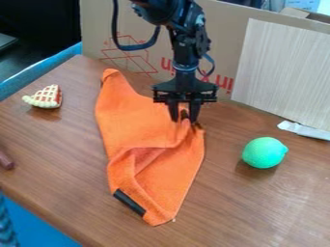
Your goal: Unfold the cloth from top right to bottom left
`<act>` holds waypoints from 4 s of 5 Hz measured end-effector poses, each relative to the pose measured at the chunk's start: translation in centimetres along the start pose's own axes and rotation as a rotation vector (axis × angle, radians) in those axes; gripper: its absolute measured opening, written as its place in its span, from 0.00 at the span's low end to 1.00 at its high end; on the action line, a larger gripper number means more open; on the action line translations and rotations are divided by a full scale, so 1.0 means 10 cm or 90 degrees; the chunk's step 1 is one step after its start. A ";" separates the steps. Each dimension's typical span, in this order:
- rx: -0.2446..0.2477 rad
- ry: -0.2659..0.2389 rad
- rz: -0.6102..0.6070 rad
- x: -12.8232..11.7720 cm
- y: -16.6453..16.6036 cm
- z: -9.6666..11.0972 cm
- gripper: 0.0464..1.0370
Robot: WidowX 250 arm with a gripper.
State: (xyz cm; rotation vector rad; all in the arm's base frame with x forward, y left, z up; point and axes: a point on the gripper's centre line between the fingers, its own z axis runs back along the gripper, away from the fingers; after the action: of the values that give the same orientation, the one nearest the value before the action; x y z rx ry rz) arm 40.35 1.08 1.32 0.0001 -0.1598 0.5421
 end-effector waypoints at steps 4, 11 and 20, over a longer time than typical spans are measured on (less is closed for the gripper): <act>-0.064 -0.012 -0.059 -0.16 -0.09 0.51 0.00; -0.148 0.015 0.020 -0.58 1.72 1.52 0.00; -0.098 -0.137 0.116 -1.01 2.86 2.04 0.96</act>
State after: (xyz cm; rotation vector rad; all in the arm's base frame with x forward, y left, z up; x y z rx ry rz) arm 14.05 19.53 18.76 -0.1070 -0.4148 0.7102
